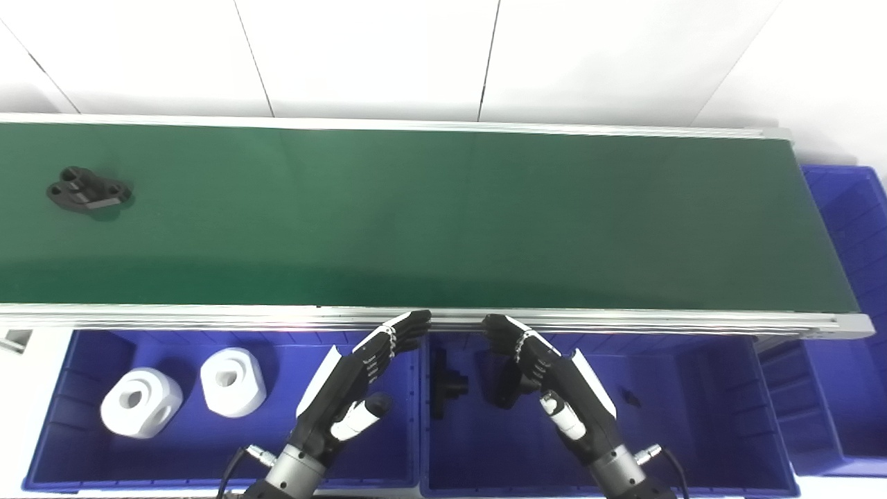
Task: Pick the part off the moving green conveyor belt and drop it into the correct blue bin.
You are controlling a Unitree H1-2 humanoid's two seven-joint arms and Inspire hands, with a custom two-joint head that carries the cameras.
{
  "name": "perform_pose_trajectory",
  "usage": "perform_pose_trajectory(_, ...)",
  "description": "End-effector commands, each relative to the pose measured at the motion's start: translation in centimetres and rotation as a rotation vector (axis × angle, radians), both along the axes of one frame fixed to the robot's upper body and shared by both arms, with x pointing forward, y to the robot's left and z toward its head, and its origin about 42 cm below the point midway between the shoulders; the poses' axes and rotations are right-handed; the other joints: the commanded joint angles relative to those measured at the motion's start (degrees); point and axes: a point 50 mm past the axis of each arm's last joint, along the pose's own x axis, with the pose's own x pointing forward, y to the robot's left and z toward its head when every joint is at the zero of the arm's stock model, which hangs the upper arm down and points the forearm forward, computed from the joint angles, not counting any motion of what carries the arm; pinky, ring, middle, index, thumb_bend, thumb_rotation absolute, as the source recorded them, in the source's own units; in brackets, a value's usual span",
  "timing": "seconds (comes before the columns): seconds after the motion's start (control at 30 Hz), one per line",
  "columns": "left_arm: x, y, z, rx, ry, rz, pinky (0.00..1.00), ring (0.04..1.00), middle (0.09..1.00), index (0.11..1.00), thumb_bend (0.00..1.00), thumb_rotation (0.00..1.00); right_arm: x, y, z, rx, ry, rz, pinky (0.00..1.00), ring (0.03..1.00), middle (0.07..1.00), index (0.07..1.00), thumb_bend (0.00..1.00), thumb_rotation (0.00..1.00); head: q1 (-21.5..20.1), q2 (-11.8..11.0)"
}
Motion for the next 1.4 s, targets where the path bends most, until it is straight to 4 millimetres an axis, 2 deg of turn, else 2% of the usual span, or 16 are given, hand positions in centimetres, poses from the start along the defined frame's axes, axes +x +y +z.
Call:
perform_pose_trajectory(0.0, 0.04, -0.02, 0.67, -0.015, -0.035, 0.003, 0.87, 0.883, 0.872, 0.853, 0.82, 0.89, 0.08, 0.23, 0.81, 0.029, -0.071, 0.005, 0.88, 0.892, 0.882, 0.872, 0.87, 0.91, 0.0, 0.1)
perform_pose_trajectory(1.37, 0.02, -0.12, 0.49, -0.02, -0.019, 0.002, 0.88, 0.892, 0.879, 0.857, 0.83, 0.89, 0.13, 0.17, 0.7, 0.018, -0.07, 0.01, 0.87, 0.89, 0.881, 0.875, 0.86, 0.91, -0.1, -0.3)
